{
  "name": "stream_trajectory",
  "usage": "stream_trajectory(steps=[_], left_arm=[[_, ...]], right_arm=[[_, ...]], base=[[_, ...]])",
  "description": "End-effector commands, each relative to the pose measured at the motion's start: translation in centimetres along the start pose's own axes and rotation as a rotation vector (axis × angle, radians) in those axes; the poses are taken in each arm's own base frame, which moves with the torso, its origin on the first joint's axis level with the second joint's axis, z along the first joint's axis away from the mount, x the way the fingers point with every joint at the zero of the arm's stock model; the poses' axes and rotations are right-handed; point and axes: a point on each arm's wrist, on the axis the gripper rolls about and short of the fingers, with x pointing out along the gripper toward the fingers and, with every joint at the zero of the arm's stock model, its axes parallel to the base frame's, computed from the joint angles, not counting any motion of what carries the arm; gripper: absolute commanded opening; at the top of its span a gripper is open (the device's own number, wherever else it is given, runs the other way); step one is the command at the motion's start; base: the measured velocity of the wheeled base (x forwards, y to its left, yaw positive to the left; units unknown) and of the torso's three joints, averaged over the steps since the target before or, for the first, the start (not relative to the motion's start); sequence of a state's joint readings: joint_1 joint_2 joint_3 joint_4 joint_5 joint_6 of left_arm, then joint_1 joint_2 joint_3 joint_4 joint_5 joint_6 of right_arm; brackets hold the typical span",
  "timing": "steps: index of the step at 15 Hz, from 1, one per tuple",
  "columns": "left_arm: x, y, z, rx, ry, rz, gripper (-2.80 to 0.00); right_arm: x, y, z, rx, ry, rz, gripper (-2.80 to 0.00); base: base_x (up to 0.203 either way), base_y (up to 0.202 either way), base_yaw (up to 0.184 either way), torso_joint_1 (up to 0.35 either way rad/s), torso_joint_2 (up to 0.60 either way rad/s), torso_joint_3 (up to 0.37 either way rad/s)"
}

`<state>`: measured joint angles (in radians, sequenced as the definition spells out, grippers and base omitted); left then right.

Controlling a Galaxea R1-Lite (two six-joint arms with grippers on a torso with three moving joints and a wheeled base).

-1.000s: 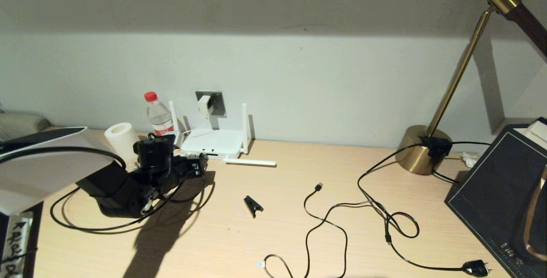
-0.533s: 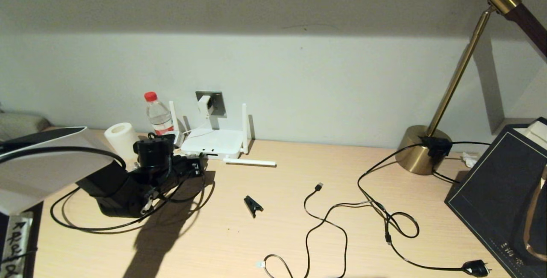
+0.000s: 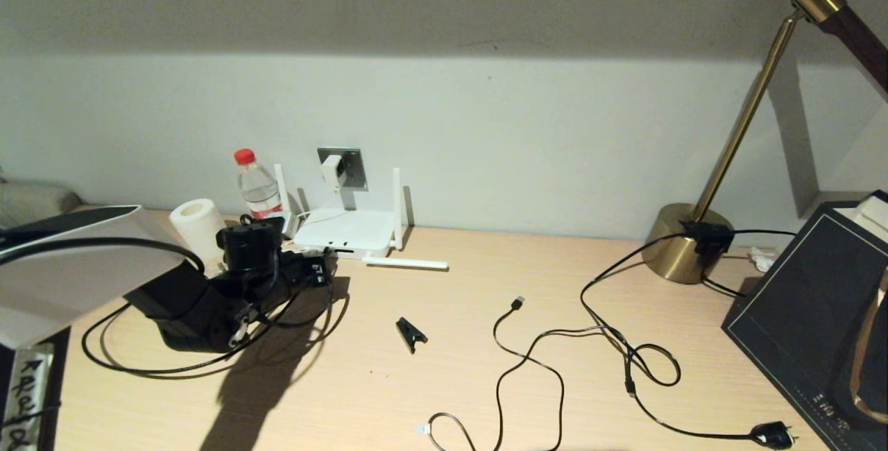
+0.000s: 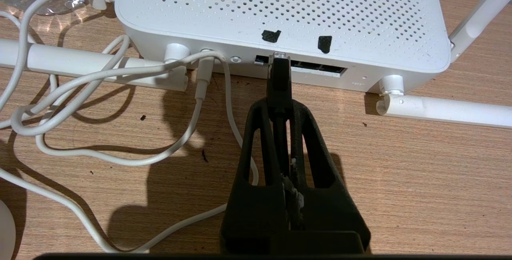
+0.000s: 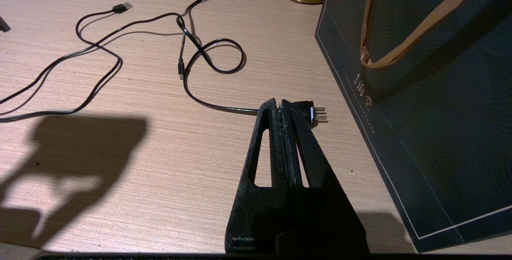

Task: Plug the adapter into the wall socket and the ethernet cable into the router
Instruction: Plug cable into router interface

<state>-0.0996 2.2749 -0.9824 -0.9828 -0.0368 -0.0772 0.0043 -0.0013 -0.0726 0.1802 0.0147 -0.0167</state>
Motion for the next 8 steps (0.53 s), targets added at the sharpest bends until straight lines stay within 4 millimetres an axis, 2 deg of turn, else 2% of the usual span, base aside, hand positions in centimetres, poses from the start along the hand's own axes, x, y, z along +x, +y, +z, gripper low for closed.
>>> stream_trajectory(steps=[1,8], left_arm=[[0.10,0.01,-0.13,-0.001,-0.001,0.000,-2.80],[0.58,0.07,-0.65,-0.001,0.005,0.000,-2.80]], right_arm=[[0.00,0.00,0.02,0.000,0.001,0.000,-2.80],[0.01,0.00,-0.02,0.000,0.003,0.001,-2.80]], base=[[0.000,0.000,0.000,0.000,0.00,0.000],[0.000,0.000,0.000,0.000,0.00,0.000]])
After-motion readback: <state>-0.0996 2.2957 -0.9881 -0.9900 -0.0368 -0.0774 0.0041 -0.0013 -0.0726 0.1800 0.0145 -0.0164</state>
